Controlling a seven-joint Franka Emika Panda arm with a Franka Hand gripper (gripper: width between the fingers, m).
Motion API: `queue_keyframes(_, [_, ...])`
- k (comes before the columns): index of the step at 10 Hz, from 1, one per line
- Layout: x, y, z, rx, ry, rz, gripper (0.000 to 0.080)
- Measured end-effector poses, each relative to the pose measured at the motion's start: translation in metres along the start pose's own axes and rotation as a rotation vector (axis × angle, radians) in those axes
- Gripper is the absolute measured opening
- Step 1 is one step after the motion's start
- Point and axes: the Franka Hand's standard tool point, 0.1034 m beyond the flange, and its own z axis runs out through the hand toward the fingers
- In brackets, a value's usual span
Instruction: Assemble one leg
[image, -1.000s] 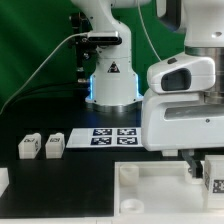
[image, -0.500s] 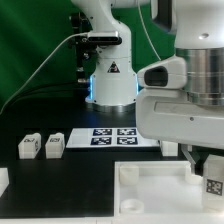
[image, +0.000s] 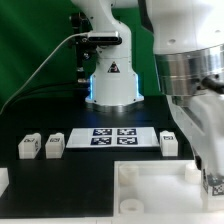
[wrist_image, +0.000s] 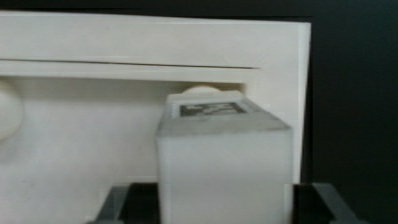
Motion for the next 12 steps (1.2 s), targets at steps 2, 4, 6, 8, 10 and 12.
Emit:
queue_keyframes(2, [-0.001,0.001,0.001,-0.002,0.000,-0.029,0.0329])
queue_keyframes(4, [-0.002,0.001,0.001,-0.002,-0.001,-0.061,0.0526])
queue_keyframes(6, [-0.010,0.002,0.002,-0.006,0.010,-0.442,0.0622])
queue_keyframes(8, [-0.012,0.002,0.002,-0.008,0.007,-0.606,0.0647])
queue_keyframes(10, [-0.010,0.002,0.002,-0.010,0.009,-0.851,0.0648])
queue_keyframes(12, [-0.013,0.003,0.001,-0.079,0.049,-1.230,0.0648])
